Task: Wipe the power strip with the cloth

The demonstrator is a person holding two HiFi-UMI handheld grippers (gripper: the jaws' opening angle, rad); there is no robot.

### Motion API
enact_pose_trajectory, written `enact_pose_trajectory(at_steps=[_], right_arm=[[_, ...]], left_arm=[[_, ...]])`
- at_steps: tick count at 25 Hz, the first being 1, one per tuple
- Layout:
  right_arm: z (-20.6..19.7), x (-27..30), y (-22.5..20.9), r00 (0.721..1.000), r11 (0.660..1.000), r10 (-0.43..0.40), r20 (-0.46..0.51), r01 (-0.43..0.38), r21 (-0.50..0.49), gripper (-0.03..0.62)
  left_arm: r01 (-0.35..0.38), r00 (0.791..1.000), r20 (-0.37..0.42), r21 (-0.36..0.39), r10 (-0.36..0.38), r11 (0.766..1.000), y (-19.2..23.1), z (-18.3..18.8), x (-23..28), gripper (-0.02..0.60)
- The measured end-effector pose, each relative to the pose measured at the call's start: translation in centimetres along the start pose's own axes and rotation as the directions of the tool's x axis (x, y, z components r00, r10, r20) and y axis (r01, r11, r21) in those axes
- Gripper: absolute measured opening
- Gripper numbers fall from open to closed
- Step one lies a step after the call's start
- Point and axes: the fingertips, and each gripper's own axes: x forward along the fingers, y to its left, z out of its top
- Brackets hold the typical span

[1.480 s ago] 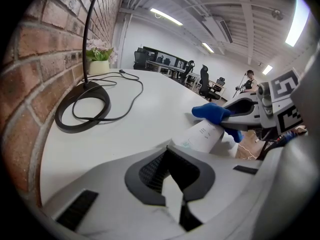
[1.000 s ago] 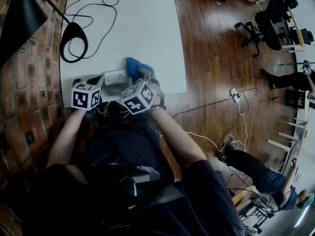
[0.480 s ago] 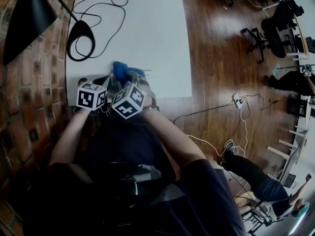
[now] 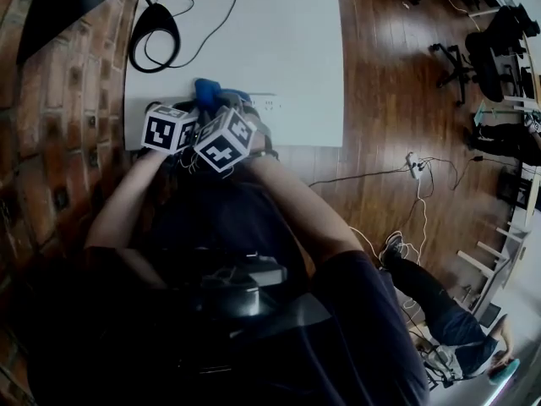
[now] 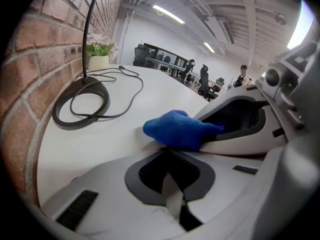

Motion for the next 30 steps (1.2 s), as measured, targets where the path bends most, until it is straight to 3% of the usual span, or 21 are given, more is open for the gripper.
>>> enact_pose_trajectory(at_steps=[8,17,21,25,30], right_arm=[[0.6,-0.2,-0.4,0.995,0.983,0.078,0.055,-0.086,0.164,0.092],[0.9,-0.7,-0.2,0.983,0.948,0.105,0.151,-0.145,0.284,0.092],[1.3,-0.7,0.1,0.976,0.957,0.086,0.199,-0.136,0.256,0.090],[0.9,-0.9,-0.1,0.981,0.969,0.060,0.186,-0.102,0.224,0.087],[0.3,-1.2,0.6,0.983,0.985,0.101,0.154,-0.120,0.123,0.091]], left_arm=[[-0.081,0.996,-0.045,0.041,0.083,0.996,1.9,-0.2,0.2,0.008],[-0.082,0.992,-0.087,0.064,0.088,0.995,1.9,-0.6,0.7,0.008],[-0.097,0.992,-0.080,0.065,0.102,0.993,2.4,-0.6,0.5,0.008],[-0.101,0.991,-0.084,0.062,0.106,0.993,2.3,-0.7,0.6,0.008],[-0.144,0.985,-0.083,0.103,0.153,0.984,2.2,-0.9,0.5,0.009]])
